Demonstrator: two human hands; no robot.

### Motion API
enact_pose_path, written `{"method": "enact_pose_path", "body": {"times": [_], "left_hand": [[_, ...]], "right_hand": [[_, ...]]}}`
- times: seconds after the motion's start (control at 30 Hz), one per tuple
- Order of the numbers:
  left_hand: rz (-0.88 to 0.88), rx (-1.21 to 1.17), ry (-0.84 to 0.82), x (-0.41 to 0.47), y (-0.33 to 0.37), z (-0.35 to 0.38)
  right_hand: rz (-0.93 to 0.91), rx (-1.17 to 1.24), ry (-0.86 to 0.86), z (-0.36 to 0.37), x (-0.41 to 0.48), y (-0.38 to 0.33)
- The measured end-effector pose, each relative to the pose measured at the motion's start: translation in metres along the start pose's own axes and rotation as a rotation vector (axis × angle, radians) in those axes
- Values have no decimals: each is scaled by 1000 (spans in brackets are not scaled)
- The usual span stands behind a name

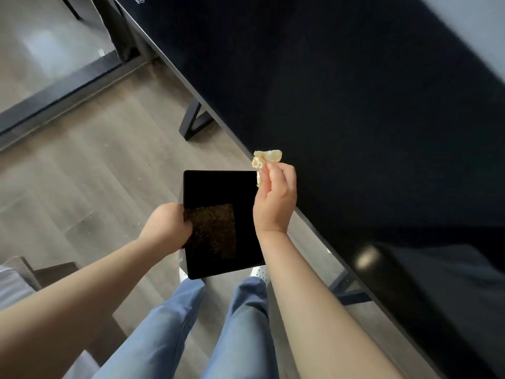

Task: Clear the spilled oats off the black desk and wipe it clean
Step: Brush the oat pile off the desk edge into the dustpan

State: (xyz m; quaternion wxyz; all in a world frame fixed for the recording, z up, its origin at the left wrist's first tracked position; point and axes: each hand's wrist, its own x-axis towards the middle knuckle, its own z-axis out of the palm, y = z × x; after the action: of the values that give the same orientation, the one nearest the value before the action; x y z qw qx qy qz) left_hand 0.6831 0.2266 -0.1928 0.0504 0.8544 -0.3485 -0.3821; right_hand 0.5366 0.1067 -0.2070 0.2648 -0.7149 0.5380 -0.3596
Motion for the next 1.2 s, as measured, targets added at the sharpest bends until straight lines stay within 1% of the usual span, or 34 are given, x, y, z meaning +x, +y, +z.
{"method": "enact_pose_path", "body": {"times": [0.07,0.13,0.17,0.23,0.43,0.57,0.73,0.93,1.0,1.13,1.2], "left_hand": [[-12,-14,9,5,-5,-6],[-20,-8,24,9,-10,-10],[-21,1,29,11,-11,-12],[-22,13,35,14,-13,-13],[-41,-2,11,18,-22,-9],[-40,-24,-5,19,-27,-5],[-32,-20,-24,16,-33,0],[-20,-16,-36,13,-35,2],[-15,-20,-30,13,-36,2],[-20,-17,-27,14,-40,-1],[-18,-24,-21,17,-41,-4]], "right_hand": [[-48,21,-147,9,-1,-5],[-52,27,-296,15,-10,-8],[-28,32,-345,15,-16,-8],[25,44,-391,12,-27,-6],[186,36,-348,-9,-54,2],[258,6,-316,-25,-62,11],[231,7,-188,-37,-61,4],[94,46,-51,-36,-22,-22],[122,34,-60,-30,-5,-26],[252,-42,-154,-18,12,-26],[239,-45,-259,-10,11,-29]]}}
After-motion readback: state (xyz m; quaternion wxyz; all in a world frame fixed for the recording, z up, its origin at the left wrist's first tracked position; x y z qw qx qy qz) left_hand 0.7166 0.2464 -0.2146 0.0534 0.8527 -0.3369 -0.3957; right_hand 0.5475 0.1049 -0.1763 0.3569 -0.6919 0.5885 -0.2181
